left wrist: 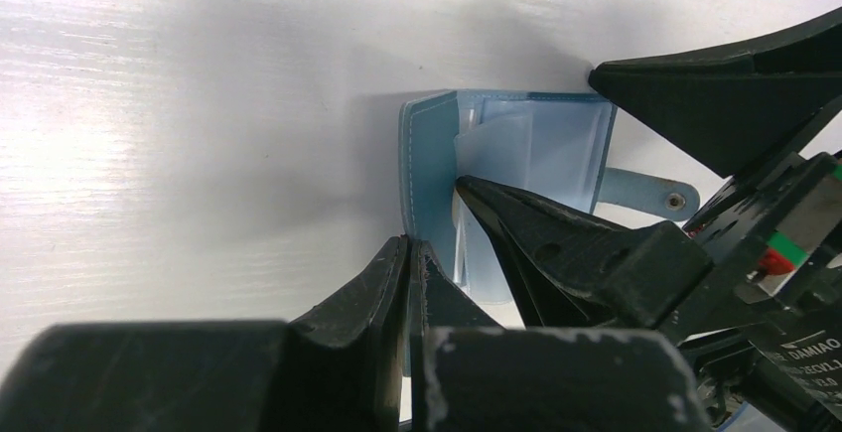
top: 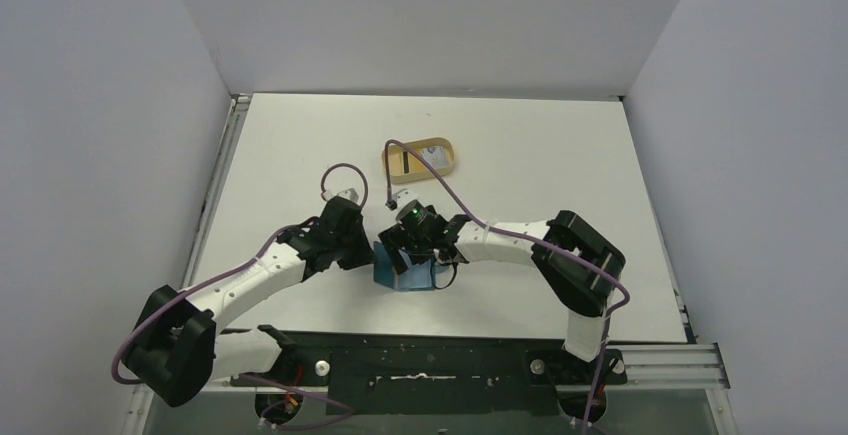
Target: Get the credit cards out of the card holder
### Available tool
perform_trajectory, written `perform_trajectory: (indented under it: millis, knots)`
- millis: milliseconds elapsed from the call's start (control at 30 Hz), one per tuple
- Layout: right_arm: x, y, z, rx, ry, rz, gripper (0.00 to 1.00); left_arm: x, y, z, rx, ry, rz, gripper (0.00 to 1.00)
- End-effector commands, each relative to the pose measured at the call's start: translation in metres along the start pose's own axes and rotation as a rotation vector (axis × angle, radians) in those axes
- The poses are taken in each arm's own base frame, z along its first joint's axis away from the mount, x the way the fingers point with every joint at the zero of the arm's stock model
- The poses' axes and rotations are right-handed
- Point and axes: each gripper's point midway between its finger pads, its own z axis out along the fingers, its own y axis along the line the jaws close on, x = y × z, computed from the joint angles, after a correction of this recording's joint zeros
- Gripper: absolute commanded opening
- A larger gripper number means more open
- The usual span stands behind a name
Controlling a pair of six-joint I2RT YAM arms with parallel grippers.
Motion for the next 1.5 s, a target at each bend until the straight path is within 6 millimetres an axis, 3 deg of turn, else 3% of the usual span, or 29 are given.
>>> perform_trajectory:
  millis: [0,433,700,800,867,1033,1200,1467]
  knots:
    - [-0.011,-0.017,-0.017,0.078,-0.016,-0.049,0.93,-0.018,-0.019,-0.006,0.08,-0.061,-0.016,0.0]
    - [-0.018,-0.058,-0.055,0.214,-0.008,-0.091,0.94,-0.019,-0.018,-0.005,0.07,-0.06,-0.014,0.0]
    - [-0.002,-0.079,-0.065,0.242,0.037,-0.083,0.95,-0.019,-0.017,-0.004,0.065,-0.056,-0.015,0.0]
    - [-0.005,-0.08,-0.071,0.235,0.021,-0.075,0.95,-0.019,-0.017,-0.003,0.064,-0.055,-0.016,0.0]
    - [-0.014,-0.074,-0.076,0.197,-0.01,-0.068,0.95,-0.019,-0.017,-0.002,0.064,-0.052,-0.016,0.0]
    - [-0.039,-0.03,-0.086,0.016,-0.127,-0.075,0.95,-0.021,-0.019,-0.003,0.064,-0.054,-0.014,0.0]
    - [-0.03,0.012,-0.092,-0.057,-0.16,-0.178,0.95,-0.02,-0.017,-0.003,0.059,-0.051,-0.018,0.0]
    - [-0.01,0.044,-0.086,-0.101,-0.167,-0.289,0.94,-0.021,-0.017,0.0,0.06,-0.053,-0.027,0.0]
